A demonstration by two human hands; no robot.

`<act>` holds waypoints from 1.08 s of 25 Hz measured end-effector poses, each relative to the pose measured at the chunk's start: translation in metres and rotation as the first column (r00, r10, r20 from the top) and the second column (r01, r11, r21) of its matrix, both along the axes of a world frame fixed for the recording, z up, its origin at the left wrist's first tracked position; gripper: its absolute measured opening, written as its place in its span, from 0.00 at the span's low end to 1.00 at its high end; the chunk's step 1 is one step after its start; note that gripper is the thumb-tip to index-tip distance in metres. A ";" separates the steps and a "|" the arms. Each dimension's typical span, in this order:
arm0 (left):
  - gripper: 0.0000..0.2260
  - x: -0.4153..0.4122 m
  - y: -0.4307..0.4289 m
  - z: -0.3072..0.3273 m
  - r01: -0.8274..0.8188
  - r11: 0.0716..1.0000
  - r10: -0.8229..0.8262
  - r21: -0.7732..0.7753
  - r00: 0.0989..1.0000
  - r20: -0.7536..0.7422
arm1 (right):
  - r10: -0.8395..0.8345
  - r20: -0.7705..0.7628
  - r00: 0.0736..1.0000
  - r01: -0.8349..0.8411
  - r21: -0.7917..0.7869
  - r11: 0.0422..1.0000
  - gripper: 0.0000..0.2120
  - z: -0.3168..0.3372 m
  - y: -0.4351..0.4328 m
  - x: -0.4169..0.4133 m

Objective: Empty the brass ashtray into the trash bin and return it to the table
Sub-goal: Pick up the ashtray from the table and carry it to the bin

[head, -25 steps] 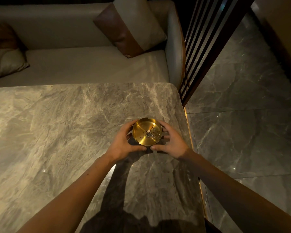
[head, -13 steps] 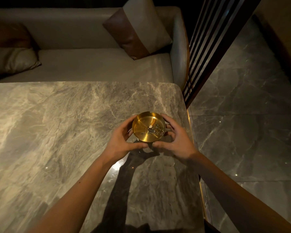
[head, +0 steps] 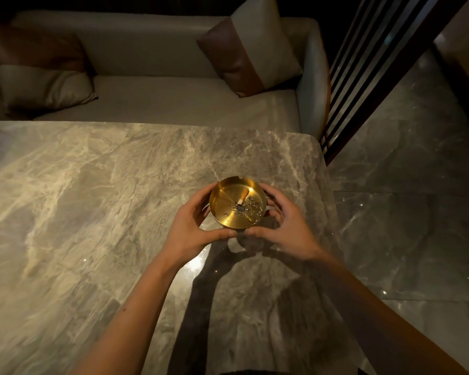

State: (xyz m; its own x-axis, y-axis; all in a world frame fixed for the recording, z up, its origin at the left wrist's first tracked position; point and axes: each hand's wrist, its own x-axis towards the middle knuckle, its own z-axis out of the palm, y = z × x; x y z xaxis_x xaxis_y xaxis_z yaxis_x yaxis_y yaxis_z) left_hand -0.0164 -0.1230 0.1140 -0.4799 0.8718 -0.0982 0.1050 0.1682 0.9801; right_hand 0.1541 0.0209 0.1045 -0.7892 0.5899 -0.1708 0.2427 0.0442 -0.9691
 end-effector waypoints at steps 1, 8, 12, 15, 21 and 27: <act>0.43 -0.003 -0.005 0.002 0.006 1.000 -0.007 0.008 1.000 0.008 | -0.007 0.004 1.000 0.007 -0.001 1.000 0.43 0.005 -0.006 -0.003; 0.43 -0.006 -0.034 0.011 0.042 0.998 -0.046 0.054 0.996 0.080 | -0.072 -0.014 0.997 0.073 0.080 0.994 0.44 0.029 -0.045 -0.001; 0.42 0.010 -0.035 0.017 0.052 0.998 -0.055 0.048 0.996 0.066 | -0.057 -0.015 0.998 0.058 0.129 0.990 0.43 0.040 -0.048 0.018; 0.42 0.030 -0.026 0.022 0.043 0.998 -0.046 0.052 0.997 0.068 | -0.052 -0.031 0.998 0.056 0.168 0.984 0.43 0.044 -0.036 0.035; 0.43 0.093 0.022 0.025 -0.021 0.999 0.018 0.043 0.999 0.050 | 0.039 -0.083 0.996 -0.023 0.183 0.983 0.42 0.045 0.024 0.092; 0.43 0.173 0.079 0.024 -0.065 0.998 0.066 -0.008 0.996 0.067 | 0.066 -0.058 0.996 -0.058 0.128 0.990 0.42 0.037 0.090 0.164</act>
